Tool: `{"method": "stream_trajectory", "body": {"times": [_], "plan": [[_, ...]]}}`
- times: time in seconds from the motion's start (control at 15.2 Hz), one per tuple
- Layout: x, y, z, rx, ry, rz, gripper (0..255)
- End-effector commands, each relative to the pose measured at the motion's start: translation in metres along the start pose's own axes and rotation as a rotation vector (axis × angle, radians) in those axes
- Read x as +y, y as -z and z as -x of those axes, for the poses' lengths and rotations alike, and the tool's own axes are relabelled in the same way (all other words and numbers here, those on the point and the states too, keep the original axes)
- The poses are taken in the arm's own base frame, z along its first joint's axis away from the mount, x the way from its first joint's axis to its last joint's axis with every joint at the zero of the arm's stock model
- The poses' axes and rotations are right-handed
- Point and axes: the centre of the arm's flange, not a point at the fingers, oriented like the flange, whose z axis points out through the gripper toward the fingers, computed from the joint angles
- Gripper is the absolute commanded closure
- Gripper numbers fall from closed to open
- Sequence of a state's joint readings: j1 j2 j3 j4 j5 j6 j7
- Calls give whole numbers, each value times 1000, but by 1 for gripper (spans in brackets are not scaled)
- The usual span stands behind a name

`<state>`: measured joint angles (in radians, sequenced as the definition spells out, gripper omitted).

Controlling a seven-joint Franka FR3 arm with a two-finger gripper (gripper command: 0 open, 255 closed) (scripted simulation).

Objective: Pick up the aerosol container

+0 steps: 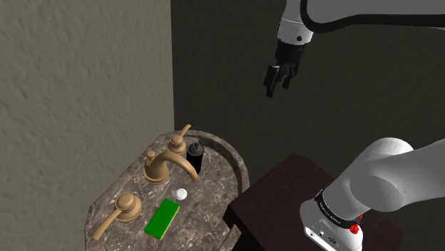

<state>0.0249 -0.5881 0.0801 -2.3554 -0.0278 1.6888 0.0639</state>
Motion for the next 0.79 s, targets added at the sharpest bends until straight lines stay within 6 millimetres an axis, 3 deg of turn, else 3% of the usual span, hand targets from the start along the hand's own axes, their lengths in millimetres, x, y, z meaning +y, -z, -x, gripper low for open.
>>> {"method": "stream_trajectory", "body": {"times": [0.0, 0.73], "plan": [[-12, -18, -19, -6, 30, 5, 0], [-83, -114, -111, -45, 190, 33, 0]]}}
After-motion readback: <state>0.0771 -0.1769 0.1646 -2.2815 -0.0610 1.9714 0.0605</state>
